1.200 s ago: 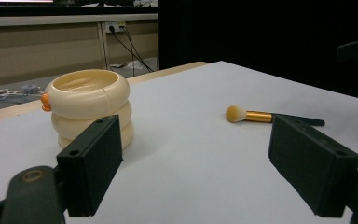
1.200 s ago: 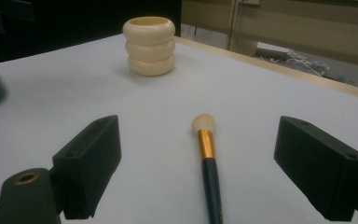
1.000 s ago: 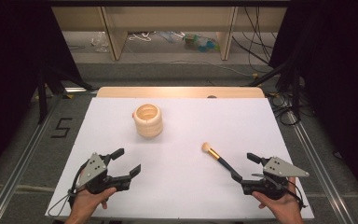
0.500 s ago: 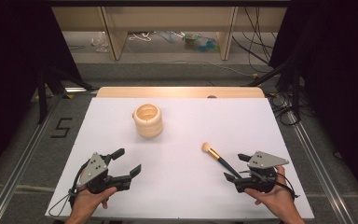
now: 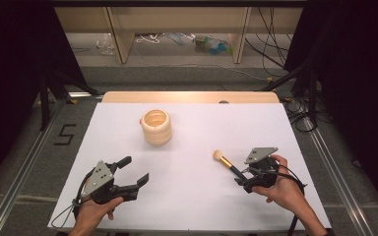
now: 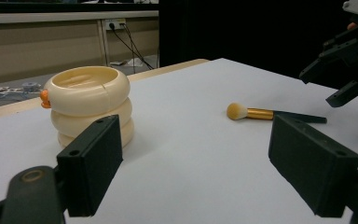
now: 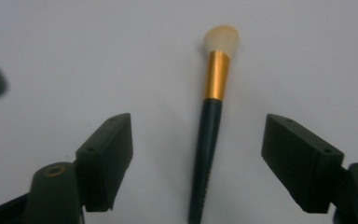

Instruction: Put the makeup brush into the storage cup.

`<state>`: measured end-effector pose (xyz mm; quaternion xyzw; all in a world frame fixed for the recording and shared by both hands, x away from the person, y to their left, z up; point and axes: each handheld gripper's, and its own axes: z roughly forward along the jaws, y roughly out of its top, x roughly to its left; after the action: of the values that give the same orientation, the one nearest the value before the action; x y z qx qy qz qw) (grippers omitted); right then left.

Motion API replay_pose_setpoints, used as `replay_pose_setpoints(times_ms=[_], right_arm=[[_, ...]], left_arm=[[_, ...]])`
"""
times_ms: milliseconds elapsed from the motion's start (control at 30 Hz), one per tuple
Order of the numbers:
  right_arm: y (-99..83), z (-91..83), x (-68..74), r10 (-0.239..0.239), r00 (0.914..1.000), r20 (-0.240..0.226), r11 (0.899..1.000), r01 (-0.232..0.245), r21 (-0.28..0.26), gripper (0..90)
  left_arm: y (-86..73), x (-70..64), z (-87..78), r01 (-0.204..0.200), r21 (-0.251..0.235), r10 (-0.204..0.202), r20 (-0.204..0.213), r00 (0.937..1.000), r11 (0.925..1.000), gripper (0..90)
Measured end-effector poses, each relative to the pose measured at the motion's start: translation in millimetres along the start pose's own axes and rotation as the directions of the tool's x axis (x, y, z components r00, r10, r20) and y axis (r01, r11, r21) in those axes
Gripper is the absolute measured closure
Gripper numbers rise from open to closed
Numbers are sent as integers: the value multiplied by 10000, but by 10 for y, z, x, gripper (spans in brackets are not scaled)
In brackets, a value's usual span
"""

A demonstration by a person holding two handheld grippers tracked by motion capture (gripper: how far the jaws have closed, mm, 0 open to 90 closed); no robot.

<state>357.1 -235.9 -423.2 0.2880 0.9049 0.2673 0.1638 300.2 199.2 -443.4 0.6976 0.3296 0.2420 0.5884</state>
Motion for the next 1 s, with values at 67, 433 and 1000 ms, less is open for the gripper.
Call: replay_pose_setpoints(times_ms=[67,433,1000], right_arm=[[59,27,-41,-477,9989,-28,9982,477,362,262],[226,194,-141,-417,9955,-847,9880,537,1451,251],[435,501,-245,-241,9940,-1066,9532,550,2973,336]], left_arm=[[1,2,-1,-20,-4,20,6,10000,10000,175],[-4,2,6,-32,58,32,-14,10000,10000,176],[-5,3,26,-24,49,24,50,10000,10000,178]])
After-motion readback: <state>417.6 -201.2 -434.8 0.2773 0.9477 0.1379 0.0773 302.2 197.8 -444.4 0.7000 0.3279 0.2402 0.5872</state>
